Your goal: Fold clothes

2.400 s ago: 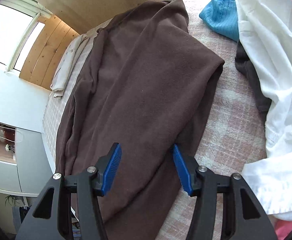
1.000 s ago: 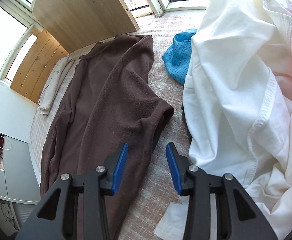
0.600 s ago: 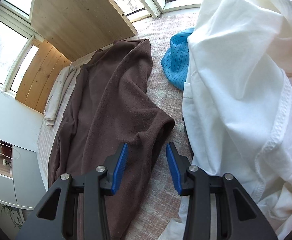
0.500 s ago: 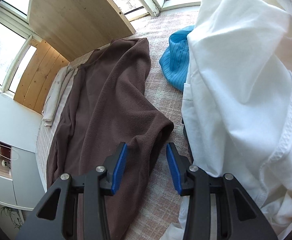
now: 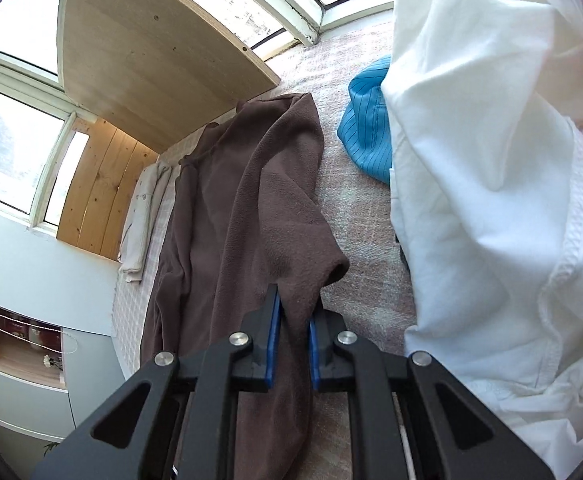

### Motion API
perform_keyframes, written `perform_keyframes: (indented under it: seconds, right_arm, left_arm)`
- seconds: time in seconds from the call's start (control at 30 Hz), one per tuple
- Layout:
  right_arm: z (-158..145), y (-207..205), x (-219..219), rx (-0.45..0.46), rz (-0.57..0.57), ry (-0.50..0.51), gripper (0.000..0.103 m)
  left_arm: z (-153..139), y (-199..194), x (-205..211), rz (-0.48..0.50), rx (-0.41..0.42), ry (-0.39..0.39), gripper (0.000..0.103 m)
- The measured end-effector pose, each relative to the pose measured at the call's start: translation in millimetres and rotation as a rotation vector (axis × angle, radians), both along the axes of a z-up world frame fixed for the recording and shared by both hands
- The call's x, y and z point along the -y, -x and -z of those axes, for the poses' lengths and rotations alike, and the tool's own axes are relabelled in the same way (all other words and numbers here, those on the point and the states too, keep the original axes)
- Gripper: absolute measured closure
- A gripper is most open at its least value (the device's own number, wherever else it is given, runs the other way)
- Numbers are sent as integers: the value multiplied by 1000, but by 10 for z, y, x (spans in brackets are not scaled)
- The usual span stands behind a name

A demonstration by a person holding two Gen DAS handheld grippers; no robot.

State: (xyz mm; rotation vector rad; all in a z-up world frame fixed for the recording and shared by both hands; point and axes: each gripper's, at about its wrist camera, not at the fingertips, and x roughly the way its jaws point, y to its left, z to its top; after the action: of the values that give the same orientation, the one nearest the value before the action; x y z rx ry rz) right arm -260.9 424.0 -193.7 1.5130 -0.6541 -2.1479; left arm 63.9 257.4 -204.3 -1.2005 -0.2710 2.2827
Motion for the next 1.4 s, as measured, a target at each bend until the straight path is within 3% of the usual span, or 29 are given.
perform_keyframes:
  seconds: [0.13, 0.33, 0.57, 0.63, 0.7, 0.8, 0.87, 0.93, 1.0, 1.07, 1.23, 1.3, 1.4]
  right_arm:
    - [-248, 36, 375, -13, -13, -121, 91]
    - [-440, 161, 1108, -47, -109, -195, 91]
    - [-115, 478, 2015, -5, -190, -251, 91]
    - [34, 531, 2189, 21, -207, -269, 90]
    - [165, 579, 2344, 53, -247, -294, 79]
    - [42, 551, 2390, 45, -289, -298, 72]
    - [-112, 495, 2293, 56, -313, -246, 72]
    - [-316, 383, 2089, 9, -315, -189, 72]
    - [-511, 245, 1864, -64, -310, -155, 72]
    - [-552, 75, 1686, -113, -301, -221, 72]
    - [-253, -355, 1562, -91, -361, -299, 72]
    - [-151, -521, 1601, -108, -392, -302, 72]
    - [-33, -788, 1745, -134, -482, -323, 72]
  left_arm:
    - [-1, 0, 266, -77, 10, -98, 94]
    - [107, -121, 775, -223, 25, -188, 94]
    - [294, -298, 1256, -364, 63, -214, 95]
    - [369, -326, 1334, -388, 80, -197, 95]
    - [442, -345, 1392, -406, 102, -172, 97]
    - [478, -404, 1474, -427, 131, -144, 98]
    - [408, -472, 1523, -437, 135, -119, 97]
    - [285, -522, 1544, -430, 124, -86, 97]
    - [151, -468, 1489, -400, 91, -34, 94]
    - [79, -320, 1391, -351, 62, 11, 85]
    - [187, 94, 1146, -225, 66, 148, 75]
    - [308, 188, 1071, -185, 108, 200, 76]
    - [316, 181, 1108, -176, 120, 163, 94]
